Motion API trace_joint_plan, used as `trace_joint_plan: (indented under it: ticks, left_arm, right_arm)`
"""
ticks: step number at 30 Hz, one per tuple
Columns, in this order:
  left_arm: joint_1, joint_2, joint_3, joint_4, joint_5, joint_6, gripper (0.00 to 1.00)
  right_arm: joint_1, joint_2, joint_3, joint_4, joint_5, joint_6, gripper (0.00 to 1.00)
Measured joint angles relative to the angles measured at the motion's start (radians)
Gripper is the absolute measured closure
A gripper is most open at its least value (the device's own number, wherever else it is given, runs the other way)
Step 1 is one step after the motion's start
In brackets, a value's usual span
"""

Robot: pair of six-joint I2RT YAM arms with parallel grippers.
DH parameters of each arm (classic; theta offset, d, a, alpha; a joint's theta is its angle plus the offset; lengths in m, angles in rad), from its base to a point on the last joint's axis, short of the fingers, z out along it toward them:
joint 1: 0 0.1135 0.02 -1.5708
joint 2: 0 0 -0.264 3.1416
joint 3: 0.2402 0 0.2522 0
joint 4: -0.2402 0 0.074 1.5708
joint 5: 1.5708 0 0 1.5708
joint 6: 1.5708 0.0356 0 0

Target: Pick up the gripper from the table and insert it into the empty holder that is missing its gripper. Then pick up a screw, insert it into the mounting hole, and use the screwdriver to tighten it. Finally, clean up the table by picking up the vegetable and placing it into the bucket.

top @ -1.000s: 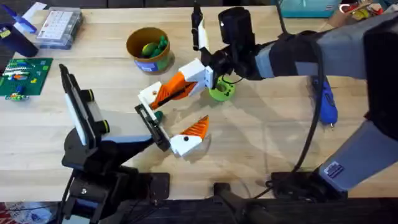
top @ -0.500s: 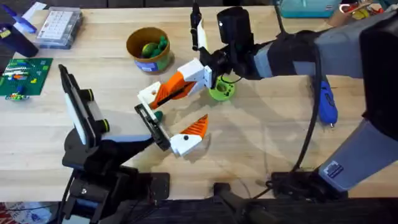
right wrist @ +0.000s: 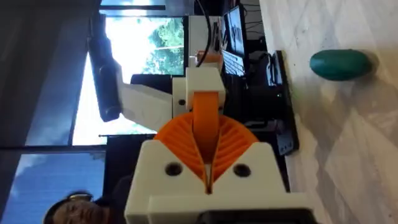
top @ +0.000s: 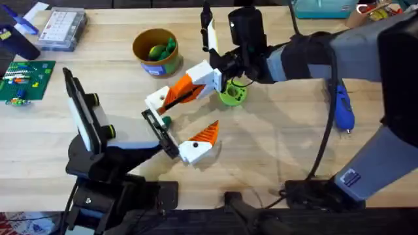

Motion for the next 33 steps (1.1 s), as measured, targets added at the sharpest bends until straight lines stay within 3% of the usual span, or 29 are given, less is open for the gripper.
trace_joint_plan:
  ticks: [33]
  left_arm:
    - [0.002, 0.0, 0.0, 0.005, -0.016, 0.001, 0.008]
  right_arm:
    - [0.013, 0.0, 0.001, 0.05, 0.016, 0.008, 0.95]
